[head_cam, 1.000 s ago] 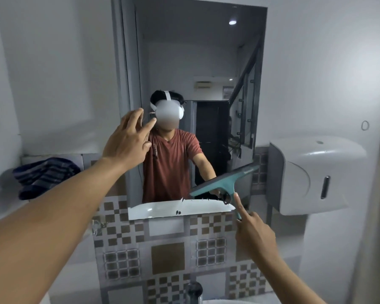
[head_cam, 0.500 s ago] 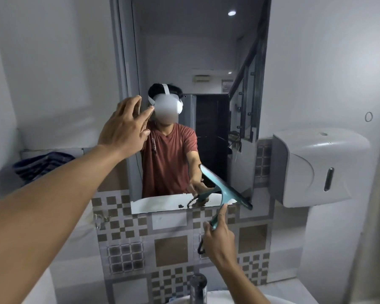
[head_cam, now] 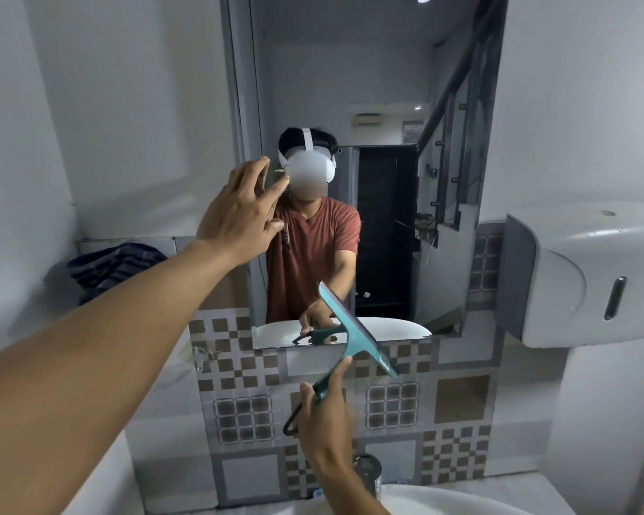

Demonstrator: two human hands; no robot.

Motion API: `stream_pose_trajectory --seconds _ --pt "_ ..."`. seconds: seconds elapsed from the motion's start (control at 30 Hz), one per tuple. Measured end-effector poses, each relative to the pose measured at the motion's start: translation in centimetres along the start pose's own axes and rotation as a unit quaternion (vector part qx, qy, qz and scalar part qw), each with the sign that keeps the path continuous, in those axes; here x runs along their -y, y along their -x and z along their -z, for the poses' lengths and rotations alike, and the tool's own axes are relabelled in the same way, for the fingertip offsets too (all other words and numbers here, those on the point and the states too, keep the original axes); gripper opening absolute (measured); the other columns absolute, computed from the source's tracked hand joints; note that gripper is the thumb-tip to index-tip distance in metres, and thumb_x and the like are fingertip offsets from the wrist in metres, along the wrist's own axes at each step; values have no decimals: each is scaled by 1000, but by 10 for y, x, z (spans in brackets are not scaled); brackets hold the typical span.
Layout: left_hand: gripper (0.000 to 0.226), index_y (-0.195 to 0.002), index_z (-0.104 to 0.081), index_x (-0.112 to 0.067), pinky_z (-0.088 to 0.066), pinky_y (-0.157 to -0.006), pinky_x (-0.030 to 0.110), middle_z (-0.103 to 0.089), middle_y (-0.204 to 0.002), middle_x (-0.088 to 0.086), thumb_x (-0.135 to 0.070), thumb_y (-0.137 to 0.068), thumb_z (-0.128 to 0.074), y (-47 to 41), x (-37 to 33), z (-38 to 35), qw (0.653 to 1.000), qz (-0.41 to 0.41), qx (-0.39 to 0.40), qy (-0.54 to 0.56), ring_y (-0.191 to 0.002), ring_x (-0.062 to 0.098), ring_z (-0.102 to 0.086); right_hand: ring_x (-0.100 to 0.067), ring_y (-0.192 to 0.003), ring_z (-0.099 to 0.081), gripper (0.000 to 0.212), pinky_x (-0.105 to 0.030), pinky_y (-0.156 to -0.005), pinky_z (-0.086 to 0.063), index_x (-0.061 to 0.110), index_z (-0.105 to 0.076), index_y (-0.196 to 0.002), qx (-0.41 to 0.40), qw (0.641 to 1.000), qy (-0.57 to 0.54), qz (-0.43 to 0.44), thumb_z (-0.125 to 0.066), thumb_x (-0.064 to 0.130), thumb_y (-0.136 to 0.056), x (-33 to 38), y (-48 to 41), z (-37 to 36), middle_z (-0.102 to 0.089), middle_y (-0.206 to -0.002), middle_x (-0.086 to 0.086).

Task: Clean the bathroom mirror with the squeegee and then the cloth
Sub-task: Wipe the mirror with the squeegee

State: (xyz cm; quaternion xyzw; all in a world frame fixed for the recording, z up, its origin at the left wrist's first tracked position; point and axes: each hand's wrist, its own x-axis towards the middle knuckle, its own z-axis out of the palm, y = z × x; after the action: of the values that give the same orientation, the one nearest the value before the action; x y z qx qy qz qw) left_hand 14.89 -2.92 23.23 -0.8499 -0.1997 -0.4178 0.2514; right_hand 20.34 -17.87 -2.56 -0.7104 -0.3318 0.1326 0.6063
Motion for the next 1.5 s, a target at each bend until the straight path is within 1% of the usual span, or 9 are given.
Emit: stream_pose_trajectory --seconds 0.33,0.53,0.7,1.0,1.1,1.2,1.27,1.37,1.5 --pt "71 -146 -47 -12 -45 -106 54 -30 -156 20 -31 -85 -76 2 0 3 1000 3 1 4 -145 39 -26 -14 -84 -67 98 -34 -80 -61 48 35 -144 72 994 80 28 -52 25 -104 -11 17 -41 -67 -103 0" --pt "63 -139 -54 -9 -49 -104 52 -37 -151 19 -32 -85 -75 11 -4 -2 1000 1 -9 15 -140 38 -33 -6 -80 -52 90 -20 -73 -46 31 33 -149 79 977 193 42 -47 30 -106 -14 19 -31 -62 -113 -3" --pt "67 -143 -51 -10 -45 -107 51 -33 -154 19 -29 -84 -77 19 -6 -8 1000 3 -3 23 -144 38 -30 -14 -80 -61 91 -29 -77 -57 35 35 -147 81 955 282 40 -46 28 -106 -31 21 -21 -63 -111 -5" --pt "69 -143 -50 -10 -45 -108 52 -34 -154 20 -28 -83 -78 22 -6 -10 1000 6 -2 24 -144 39 -30 -20 -76 -53 92 -32 -72 -51 30 36 -145 116 915 385 38 -46 19 -105 -25 28 4 -62 -117 -13" --pt "72 -146 -48 -12 -44 -108 51 -34 -155 20 -27 -83 -79 26 -6 -15 1000 3 0 25 -145 38 -29 -16 -72 -53 76 -26 -65 -46 20 5 -159 116 923 364 33 -48 22 -105 -24 30 8 -64 -111 -7" --pt "73 -147 -47 -13 -43 -109 51 -33 -155 20 -26 -83 -79 28 -7 -16 1000 10 7 23 -146 38 -28 -9 -66 -55 29 -20 -57 -50 16 -37 -132 122 931 342 38 -47 24 -106 -20 32 16 -61 -96 3" --pt "72 -147 -47 -14 -42 -110 50 -32 -156 20 -26 -84 -79 30 -10 -14 1000 15 13 25 -146 37 -28 -11 -71 -61 22 -20 -56 -49 17 -43 -124 127 932 338 31 -50 26 -105 -17 33 23 -64 -97 3" --pt "72 -149 -45 -16 -43 -111 50 -31 -156 18 -26 -86 -76 37 -15 -9 999 19 28 36 -145 36 -29 -16 -82 -68 19 -34 -73 -62 19 -51 -117 156 949 273 -3 -56 27 -101 -6 36 42 -67 -99 1" --pt "69 -147 -48 -15 -48 -106 51 -34 -154 15 -26 -86 -76 60 -33 4 996 22 54 69 -140 36 -37 -13 -79 -68 10 -30 -72 -62 24 -58 -102 190 964 188 -10 -66 21 -96 26 39 86 -66 -91 2"
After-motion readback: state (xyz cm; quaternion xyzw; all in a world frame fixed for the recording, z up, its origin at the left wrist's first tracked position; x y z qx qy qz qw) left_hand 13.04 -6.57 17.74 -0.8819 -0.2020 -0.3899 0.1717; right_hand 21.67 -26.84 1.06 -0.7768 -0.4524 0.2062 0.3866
